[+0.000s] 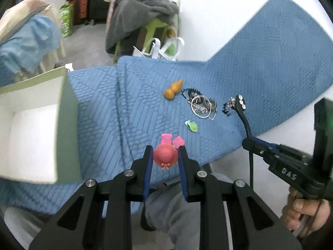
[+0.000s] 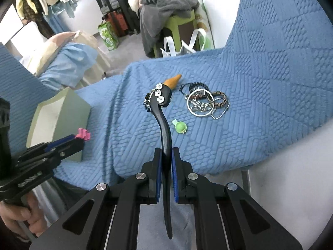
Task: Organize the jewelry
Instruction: 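Carry the pink charm and black pendant with both tools over the white box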
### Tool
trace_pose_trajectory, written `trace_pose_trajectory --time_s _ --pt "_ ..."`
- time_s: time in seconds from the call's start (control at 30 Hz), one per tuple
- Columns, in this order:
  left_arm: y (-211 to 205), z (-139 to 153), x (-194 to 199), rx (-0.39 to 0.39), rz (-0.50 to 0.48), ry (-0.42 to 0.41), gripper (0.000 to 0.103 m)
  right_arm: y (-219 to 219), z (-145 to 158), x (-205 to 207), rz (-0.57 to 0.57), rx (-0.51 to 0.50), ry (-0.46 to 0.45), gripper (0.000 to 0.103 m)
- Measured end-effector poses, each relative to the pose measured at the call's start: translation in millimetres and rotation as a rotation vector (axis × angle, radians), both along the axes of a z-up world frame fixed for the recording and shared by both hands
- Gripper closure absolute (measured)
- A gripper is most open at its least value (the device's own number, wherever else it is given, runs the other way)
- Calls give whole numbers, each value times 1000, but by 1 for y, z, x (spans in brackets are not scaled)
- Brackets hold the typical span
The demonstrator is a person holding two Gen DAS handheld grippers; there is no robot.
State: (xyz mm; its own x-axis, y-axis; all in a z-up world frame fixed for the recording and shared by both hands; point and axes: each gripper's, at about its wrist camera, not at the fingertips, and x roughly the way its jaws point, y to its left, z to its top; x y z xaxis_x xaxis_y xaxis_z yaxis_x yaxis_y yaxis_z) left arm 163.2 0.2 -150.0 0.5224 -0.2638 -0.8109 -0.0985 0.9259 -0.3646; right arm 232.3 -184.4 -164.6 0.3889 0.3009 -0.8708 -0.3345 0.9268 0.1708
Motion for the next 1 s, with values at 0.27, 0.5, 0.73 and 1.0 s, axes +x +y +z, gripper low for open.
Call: trace_pose_trajectory --time_s 0.27,0.5,0.73,1.0 --pt "38 52 -28 17 54 -84 78 23 42 -20 36 39 -61 97" --pt "68 96 -37 64 82 -173 78 70 87 -22 105 84 -138 97" --pt "115 125 -47 94 158 -231 78 127 126 -19 168 137 -205 97" --pt "167 130 -57 135 224 -234 78 190 138 -20 234 164 -217 97"
